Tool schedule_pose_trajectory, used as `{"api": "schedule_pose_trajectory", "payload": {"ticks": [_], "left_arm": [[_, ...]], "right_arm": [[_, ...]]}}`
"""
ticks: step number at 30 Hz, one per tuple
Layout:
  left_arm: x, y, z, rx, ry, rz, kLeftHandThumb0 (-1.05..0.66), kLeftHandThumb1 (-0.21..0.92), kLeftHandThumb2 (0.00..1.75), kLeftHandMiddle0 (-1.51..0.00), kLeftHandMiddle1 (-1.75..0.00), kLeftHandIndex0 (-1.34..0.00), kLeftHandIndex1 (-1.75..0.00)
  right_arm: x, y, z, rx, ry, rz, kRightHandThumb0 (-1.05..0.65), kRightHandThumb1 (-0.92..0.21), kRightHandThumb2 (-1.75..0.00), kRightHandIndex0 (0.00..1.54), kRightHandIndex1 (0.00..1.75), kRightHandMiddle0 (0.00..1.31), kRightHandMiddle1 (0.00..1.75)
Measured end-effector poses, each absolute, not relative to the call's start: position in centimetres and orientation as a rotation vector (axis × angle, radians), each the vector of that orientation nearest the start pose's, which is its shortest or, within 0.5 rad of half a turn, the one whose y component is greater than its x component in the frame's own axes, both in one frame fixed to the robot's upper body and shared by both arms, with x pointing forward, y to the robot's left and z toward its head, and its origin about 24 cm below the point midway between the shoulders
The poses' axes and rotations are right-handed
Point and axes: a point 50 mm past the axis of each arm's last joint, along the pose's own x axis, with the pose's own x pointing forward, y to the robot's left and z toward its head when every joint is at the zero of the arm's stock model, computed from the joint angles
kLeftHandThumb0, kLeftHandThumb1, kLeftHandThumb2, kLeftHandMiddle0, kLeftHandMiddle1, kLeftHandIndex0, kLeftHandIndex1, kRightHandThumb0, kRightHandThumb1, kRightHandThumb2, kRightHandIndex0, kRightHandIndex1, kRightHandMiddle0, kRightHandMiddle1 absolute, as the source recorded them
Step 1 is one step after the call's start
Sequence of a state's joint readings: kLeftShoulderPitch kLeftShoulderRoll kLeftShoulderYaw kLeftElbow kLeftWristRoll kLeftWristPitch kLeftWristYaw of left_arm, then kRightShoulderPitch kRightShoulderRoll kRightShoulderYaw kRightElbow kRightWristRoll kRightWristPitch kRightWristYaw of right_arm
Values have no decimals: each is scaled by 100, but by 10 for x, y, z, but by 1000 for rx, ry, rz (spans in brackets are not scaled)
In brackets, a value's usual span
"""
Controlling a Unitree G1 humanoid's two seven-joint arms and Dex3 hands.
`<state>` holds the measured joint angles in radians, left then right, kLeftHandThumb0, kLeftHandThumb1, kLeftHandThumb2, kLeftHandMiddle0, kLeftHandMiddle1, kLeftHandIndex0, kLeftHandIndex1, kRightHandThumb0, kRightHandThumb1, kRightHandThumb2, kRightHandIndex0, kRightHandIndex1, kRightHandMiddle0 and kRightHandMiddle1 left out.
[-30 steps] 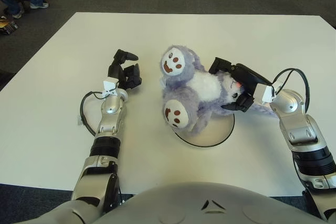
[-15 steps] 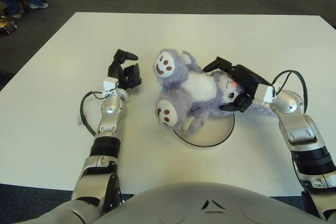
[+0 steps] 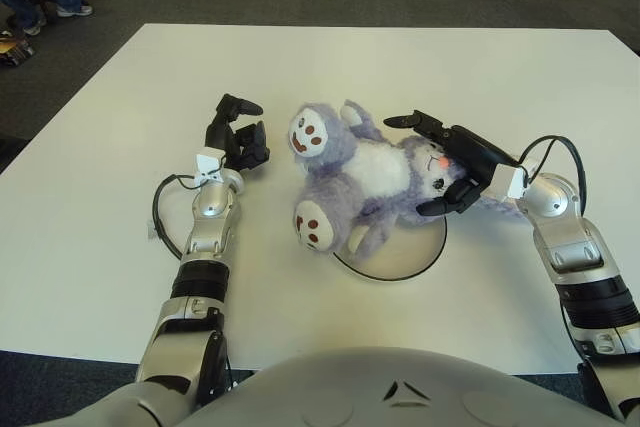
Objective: Put the doll into the plate.
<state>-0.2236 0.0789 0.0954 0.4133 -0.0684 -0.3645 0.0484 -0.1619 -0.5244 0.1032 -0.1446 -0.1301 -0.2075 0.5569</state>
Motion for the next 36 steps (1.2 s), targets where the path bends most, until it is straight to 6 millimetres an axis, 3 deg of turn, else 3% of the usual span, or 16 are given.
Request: {"api": "schedule_pose_trajectory", "payload": {"ticks": [11,28,36], "left_arm": [[290,179,41,-3,-172,110,-41,55,102,-118,-175,-43,-175],[291,179,39,-2,-163,107,-41,55,102,-120,-175,-43,-175],[291,179,39,-3,-163,107,-41,55,102,-118,-175,-43,-175]], "right_arm": [[264,-169,126,-720,-335,752,-78,-59,-51,68,175,0,0],[266,-179,132,-653,-285,801,-79,-59,-49,69,175,0,0],[268,-189,143,-648,-270,795,-73,-57,-48,72,175,0,0]]}}
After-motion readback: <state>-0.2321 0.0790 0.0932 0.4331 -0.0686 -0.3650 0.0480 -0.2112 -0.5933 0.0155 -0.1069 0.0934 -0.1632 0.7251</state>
